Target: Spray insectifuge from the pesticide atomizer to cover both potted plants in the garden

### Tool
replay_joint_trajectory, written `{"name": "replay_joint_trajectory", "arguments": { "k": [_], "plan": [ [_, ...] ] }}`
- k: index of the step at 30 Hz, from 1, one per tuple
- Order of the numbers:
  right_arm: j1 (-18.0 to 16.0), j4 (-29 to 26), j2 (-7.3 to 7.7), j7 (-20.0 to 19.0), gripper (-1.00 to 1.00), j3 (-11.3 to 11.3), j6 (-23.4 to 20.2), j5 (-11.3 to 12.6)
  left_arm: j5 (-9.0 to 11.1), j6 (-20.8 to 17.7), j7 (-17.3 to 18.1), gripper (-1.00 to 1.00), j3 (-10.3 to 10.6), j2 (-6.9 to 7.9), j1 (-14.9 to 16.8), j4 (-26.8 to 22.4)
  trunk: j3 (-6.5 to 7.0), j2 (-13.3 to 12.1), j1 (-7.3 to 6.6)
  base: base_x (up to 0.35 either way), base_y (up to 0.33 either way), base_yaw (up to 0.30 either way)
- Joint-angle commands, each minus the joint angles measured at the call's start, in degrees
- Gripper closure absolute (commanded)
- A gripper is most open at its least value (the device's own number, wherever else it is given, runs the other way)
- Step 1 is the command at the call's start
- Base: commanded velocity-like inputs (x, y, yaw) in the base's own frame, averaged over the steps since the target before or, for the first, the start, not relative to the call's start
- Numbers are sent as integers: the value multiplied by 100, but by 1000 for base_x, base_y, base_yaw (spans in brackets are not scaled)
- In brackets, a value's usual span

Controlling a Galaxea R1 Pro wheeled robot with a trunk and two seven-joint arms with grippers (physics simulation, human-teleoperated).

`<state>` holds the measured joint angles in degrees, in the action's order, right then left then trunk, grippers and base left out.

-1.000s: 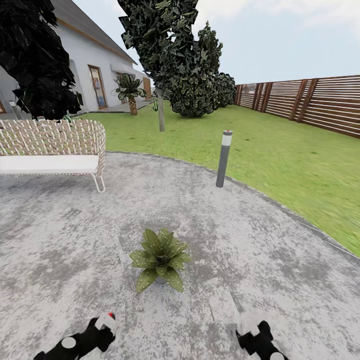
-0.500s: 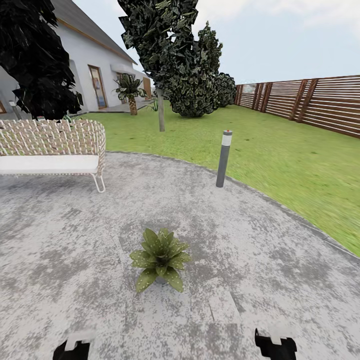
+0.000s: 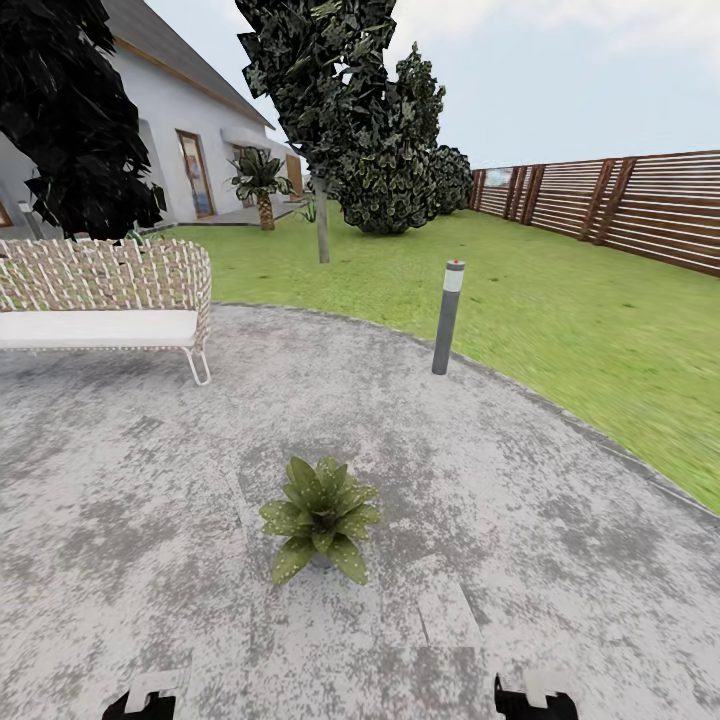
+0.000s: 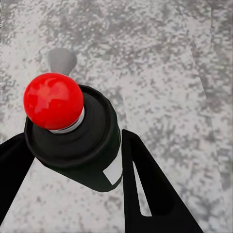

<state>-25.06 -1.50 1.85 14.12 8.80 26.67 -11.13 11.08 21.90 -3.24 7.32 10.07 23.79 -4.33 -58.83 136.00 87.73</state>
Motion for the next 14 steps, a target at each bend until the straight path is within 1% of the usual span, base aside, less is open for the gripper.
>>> {"name": "replay_joint_trajectory", "arguments": {
  "k": [1, 14],
  "plan": [
    [8, 8, -1, 21, -100, 43, 15, -62, 43, 16, -18, 100, 51, 5, 3, -1, -5, 2, -1, 0, 0, 0],
    [79, 9, -9, 21, -100, 43, 14, -62, 43, 17, -10, 100, 59, 26, -6, -31, -5, 2, -1, 0, 0, 0]
  ]
}}
